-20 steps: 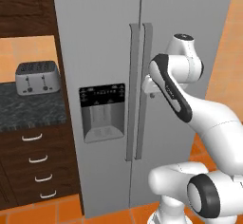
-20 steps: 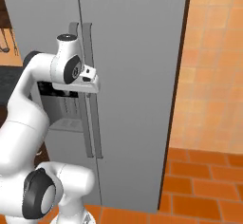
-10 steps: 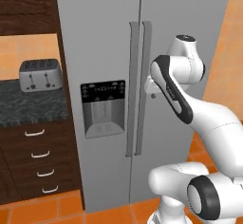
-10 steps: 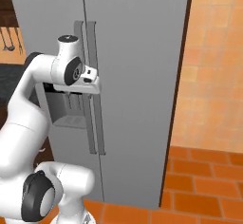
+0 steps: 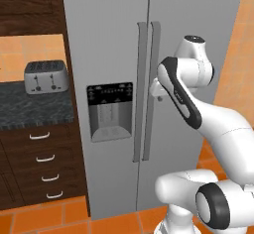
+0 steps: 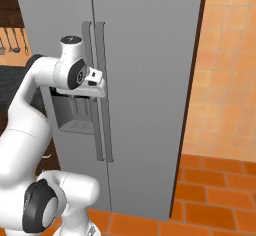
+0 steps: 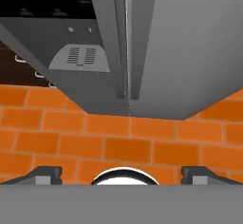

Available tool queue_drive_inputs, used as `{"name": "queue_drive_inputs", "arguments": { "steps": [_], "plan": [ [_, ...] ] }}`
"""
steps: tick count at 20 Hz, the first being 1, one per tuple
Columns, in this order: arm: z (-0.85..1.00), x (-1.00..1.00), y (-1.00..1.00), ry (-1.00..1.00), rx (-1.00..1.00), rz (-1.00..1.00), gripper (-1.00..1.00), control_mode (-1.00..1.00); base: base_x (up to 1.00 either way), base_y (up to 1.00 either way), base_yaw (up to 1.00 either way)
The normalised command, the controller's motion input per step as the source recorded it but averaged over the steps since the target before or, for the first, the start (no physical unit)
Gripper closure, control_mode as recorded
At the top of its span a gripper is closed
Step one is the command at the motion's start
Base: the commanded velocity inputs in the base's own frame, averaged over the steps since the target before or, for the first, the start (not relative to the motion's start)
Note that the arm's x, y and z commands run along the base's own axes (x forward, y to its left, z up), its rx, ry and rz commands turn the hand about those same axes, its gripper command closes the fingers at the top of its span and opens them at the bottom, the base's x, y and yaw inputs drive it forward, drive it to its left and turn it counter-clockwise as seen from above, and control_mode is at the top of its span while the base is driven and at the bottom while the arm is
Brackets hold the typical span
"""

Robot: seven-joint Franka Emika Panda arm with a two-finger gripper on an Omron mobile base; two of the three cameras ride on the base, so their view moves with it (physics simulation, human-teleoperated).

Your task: Take the strawberry from the fridge and place it on top of the pancake, located on the dining counter.

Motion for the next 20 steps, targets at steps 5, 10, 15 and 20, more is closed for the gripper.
{"name": "queue_drive_inputs", "arguments": {
  "steps": [5,10,15,20],
  "plan": [
    [0.00,0.80,-0.15,-0.37,0.03,0.00,-1.00,-1.00,0.00,0.00,0.00],
    [0.12,0.82,0.00,-0.38,0.00,0.00,-1.00,-1.00,0.00,0.00,0.00],
    [0.09,0.62,0.00,-0.21,0.00,-0.01,-1.00,-1.00,0.00,0.00,0.00],
    [0.01,0.33,-0.01,-0.05,-0.01,-0.01,-1.00,-1.00,0.00,0.00,0.00]
  ]
}}
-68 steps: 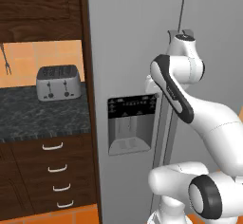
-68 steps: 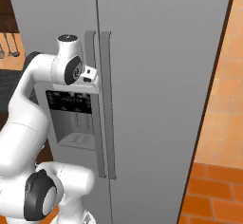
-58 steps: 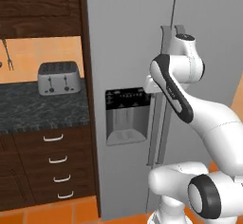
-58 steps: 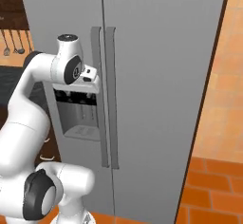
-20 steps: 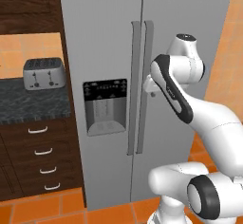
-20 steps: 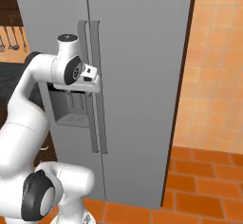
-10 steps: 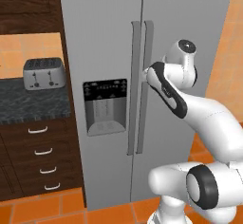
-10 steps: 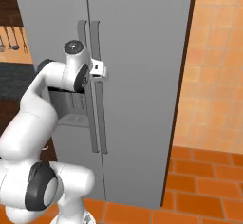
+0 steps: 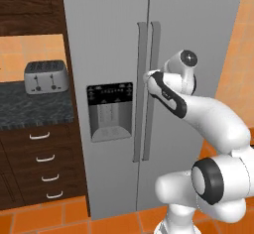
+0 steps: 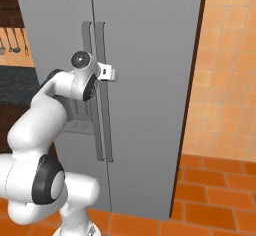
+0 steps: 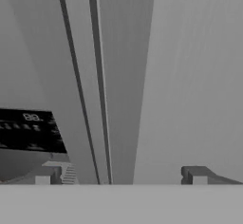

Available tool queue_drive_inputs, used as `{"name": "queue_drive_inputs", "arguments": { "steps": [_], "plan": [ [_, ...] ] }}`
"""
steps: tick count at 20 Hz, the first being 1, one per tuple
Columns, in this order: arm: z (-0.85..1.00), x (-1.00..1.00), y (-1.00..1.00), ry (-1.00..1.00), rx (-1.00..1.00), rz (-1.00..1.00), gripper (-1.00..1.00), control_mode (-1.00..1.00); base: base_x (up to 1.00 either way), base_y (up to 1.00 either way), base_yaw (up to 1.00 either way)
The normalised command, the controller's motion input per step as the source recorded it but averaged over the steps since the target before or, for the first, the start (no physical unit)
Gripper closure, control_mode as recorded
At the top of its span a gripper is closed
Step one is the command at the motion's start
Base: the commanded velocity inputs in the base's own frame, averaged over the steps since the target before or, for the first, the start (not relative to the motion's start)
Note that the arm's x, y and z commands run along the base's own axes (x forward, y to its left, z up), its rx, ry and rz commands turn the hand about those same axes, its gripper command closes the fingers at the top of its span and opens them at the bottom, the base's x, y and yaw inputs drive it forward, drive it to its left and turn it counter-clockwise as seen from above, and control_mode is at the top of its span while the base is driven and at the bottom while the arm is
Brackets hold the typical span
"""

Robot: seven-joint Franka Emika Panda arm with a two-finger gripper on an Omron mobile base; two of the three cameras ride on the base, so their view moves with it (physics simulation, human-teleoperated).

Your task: Take the strawberry from the fridge and place it on top of the pancake, located on the dining counter.

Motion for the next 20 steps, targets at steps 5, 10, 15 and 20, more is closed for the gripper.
{"name": "queue_drive_inputs", "arguments": {
  "steps": [5,10,15,20],
  "plan": [
    [0.00,0.33,-0.04,0.00,0.00,-0.01,-1.00,-1.00,0.00,0.00,0.00],
    [0.00,0.50,0.00,-0.01,0.00,-0.06,-1.00,-1.00,0.00,0.00,0.00],
    [-0.02,0.50,-0.05,-0.05,0.00,-0.06,-1.00,-1.00,0.00,0.00,0.00],
    [0.00,0.55,-0.06,-0.11,0.00,-0.01,-1.00,-1.00,0.00,0.00,0.00]
  ]
}}
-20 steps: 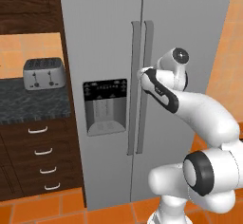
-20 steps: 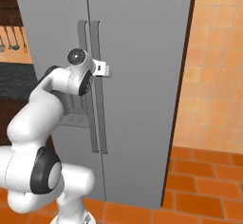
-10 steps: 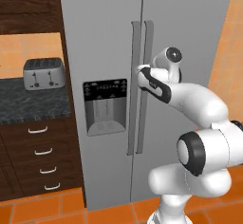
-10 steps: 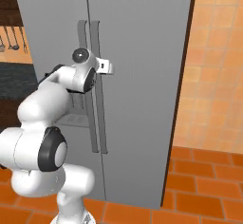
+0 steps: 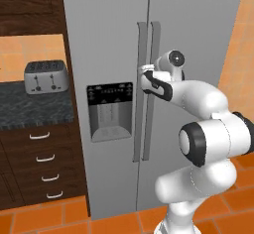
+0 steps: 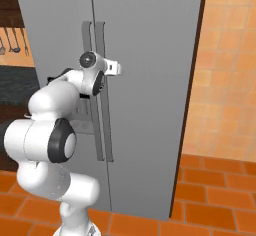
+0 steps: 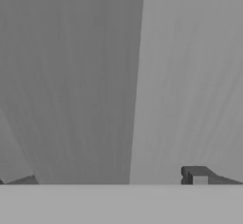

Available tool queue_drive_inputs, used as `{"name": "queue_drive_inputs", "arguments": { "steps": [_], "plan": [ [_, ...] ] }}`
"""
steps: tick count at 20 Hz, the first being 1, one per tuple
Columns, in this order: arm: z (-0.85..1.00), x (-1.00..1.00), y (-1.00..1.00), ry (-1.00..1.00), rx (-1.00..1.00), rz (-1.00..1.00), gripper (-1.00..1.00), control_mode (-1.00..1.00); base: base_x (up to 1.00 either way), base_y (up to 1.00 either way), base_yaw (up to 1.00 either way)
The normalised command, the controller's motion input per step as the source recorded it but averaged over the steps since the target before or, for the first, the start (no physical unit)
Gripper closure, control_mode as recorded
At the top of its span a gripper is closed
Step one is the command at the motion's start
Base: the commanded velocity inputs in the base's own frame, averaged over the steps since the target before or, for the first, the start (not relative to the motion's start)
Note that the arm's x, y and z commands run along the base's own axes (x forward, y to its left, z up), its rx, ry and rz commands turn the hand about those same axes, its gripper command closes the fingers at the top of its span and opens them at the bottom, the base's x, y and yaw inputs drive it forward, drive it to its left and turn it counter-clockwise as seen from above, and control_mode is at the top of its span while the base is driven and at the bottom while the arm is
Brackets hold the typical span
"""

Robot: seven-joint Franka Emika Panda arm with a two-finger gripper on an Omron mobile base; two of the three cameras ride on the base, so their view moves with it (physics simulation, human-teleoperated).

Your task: Take the strawberry from the fridge and place it on top of the pancake, located on the dining counter.

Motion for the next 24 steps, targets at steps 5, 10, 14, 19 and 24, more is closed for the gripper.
{"name": "queue_drive_inputs", "arguments": {
  "steps": [5,10,14,19,24],
  "plan": [
    [0.00,0.44,-0.03,-0.04,0.00,0.00,-1.00,-1.00,0.00,0.00,0.00],
    [0.00,0.14,0.00,0.01,0.00,0.00,1.00,-1.00,0.00,0.00,0.00],
    [0.00,-0.21,-0.24,0.06,0.00,0.00,1.00,-1.00,0.00,0.00,0.00],
    [0.00,-0.61,-0.57,0.03,0.00,0.00,1.00,-1.00,0.00,0.00,0.00],
    [0.00,-0.78,-0.85,0.09,0.00,0.00,1.00,-1.00,0.00,0.00,0.00]
  ]
}}
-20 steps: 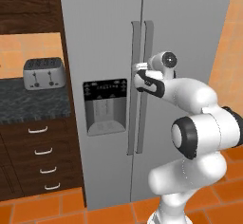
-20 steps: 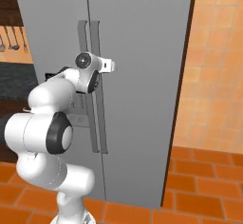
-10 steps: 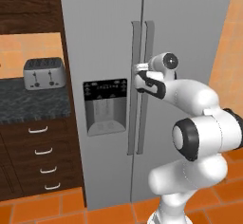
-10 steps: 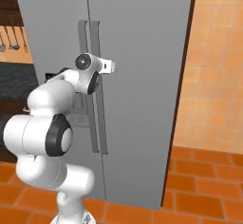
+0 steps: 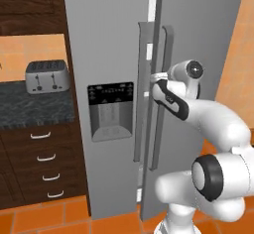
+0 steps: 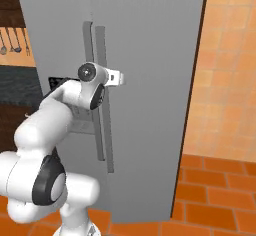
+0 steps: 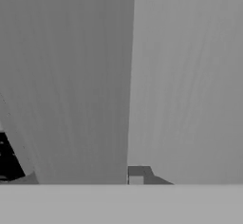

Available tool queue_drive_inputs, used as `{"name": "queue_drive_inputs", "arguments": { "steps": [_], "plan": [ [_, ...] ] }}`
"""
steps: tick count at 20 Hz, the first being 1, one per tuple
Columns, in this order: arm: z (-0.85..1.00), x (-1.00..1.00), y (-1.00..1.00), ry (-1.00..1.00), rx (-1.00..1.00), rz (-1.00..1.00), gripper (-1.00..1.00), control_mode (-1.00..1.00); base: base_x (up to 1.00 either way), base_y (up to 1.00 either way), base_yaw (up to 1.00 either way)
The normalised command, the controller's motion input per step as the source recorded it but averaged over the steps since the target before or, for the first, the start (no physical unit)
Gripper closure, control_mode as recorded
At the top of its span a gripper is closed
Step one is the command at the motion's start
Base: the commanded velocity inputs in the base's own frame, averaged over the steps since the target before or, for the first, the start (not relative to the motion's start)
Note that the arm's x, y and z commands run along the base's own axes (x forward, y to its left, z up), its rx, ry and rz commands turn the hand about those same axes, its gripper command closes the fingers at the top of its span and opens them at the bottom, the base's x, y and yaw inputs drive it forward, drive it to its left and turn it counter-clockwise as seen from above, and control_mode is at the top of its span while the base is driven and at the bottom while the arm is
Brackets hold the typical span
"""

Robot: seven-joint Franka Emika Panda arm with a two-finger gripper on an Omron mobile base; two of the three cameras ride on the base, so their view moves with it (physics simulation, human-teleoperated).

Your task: Take the strawberry from the fridge and place it on top of the pancake, located on the dining counter.

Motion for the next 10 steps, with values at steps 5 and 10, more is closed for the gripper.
{"name": "queue_drive_inputs", "arguments": {
  "steps": [5,10],
  "plan": [
    [0.00,-0.75,-0.99,0.17,0.00,0.00,1.00,-1.00,0.00,0.00,0.00],
    [-0.07,-0.78,-1.00,0.19,0.00,0.00,1.00,-1.00,0.00,0.00,0.00]
  ]
}}
